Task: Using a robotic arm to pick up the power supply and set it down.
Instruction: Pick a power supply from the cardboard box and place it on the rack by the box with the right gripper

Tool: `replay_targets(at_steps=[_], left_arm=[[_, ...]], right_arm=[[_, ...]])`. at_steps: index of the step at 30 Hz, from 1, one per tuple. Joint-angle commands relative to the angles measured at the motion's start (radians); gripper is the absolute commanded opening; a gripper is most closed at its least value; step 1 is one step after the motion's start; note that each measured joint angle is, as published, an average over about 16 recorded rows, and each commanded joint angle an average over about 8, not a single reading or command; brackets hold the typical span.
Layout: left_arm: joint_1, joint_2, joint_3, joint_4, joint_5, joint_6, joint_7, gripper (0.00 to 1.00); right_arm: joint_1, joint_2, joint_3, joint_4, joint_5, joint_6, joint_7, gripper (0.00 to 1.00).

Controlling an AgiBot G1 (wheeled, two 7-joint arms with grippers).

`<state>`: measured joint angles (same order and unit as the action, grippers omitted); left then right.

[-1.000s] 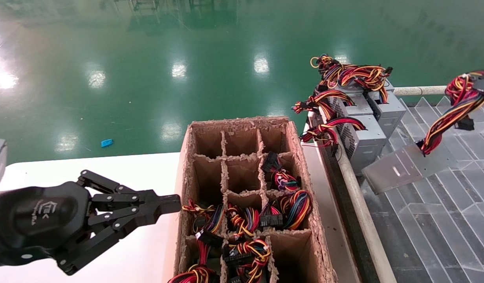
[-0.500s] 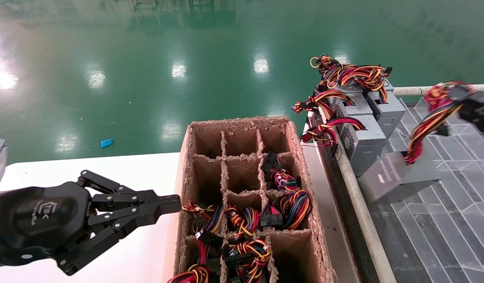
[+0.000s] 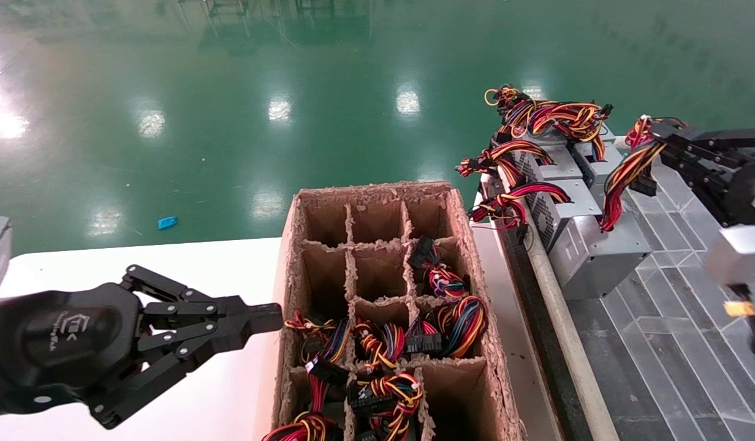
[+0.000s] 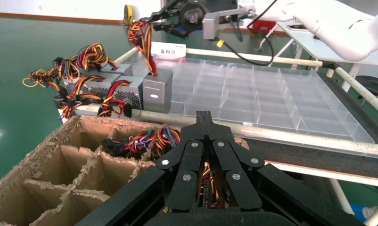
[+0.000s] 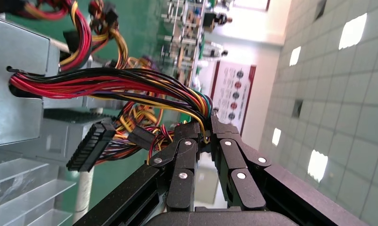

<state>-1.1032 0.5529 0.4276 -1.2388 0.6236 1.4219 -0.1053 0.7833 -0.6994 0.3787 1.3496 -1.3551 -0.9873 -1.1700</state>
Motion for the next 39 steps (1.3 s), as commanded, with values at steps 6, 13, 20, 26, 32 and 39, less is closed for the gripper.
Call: replay_targets(at_steps=[6,13,20,26,32,39], left_arm=[[0.000,0.000,0.000,0.000,0.000,0.000,0.000,0.00],[0.000,0.000,0.000,0.000,0.000,0.000,0.000,0.00],[0.000,0.000,0.000,0.000,0.000,0.000,0.000,0.00],[0.000,0.000,0.000,0.000,0.000,0.000,0.000,0.00],[0.000,0.000,0.000,0.000,0.000,0.000,0.000,0.00],[0.000,0.000,0.000,0.000,0.000,0.000,0.000,0.00]], right_arm=[[0.044,-0.042,-0.088,-0.006,-0.134,0.097,0.109,0.00],[0.107,-0.044,-0.188,-0.002,-0.291,0.114,0.335,0.19],[0.172,-0.045,-0.249,0.007,-0.369,0.080,0.475,1.00],[0.195,-0.034,-0.266,0.008,-0.370,0.037,0.525,1.00],[0.219,-0.014,-0.287,0.008,-0.382,-0.012,0.577,1.00],[0.246,0.014,-0.292,0.010,-0.380,-0.050,0.613,1.00]])
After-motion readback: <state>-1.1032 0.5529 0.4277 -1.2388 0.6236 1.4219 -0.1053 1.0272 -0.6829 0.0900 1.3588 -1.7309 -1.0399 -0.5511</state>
